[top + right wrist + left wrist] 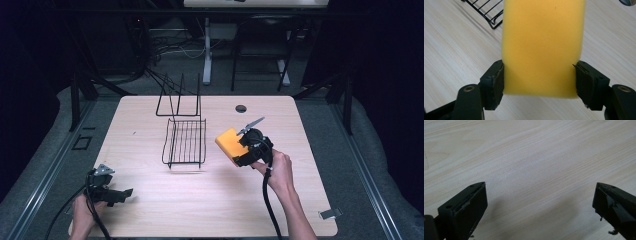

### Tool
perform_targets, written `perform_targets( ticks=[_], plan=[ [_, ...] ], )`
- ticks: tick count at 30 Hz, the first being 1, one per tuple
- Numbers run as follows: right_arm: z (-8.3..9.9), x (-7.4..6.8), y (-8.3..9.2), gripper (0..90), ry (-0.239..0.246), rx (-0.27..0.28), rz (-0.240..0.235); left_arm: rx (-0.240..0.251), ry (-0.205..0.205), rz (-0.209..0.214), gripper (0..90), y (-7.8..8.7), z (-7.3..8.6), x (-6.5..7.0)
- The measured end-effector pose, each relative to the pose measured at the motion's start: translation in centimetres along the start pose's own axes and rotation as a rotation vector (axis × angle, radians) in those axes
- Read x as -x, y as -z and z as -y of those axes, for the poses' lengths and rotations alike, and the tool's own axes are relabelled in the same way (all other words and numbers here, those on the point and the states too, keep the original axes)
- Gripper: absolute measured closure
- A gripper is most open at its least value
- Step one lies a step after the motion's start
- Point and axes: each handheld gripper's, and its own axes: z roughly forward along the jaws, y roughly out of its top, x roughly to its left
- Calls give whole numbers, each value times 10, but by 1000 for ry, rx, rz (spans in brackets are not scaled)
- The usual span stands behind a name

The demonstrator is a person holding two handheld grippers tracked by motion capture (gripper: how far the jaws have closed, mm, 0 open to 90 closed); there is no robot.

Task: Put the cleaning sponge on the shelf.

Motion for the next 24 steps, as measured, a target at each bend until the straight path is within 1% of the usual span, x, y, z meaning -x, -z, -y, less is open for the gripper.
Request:
perform_targets(
  ticks=[2,3,4,6,7,8,10,12,13,16,18,24],
  plan=[
    [-1,-1,-1,305,-5,8,-1,1,0,0,0,0,0,0],
    [-2,-2,-1,305,-3,0,-7,1,0,-1,0,0,0,0],
    [-3,-2,-2,305,-1,3,-4,1,0,0,0,0,0,0],
    [-4,-4,-3,305,-5,6,-14,2,1,0,0,0,0,0],
    [-5,-4,-3,305,7,4,-9,2,1,0,0,0,0,1],
    [-7,-7,-5,305,9,9,-17,-5,-8,3,0,0,-1,0],
    [-9,-8,-5,305,12,7,-14,-4,-6,3,0,0,-1,0],
    [-11,-10,-7,305,14,14,-22,0,-4,1,0,0,-1,0],
    [-13,-11,-8,305,21,7,-24,0,-6,3,0,0,-1,0],
    [-17,-14,-10,306,22,18,-27,1,-5,5,0,0,-1,0],
    [-22,-17,-12,305,34,11,-33,1,-3,3,0,0,-1,0],
    [-27,-22,-16,305,42,11,-38,-3,-7,4,0,0,-1,0]
  ],
)
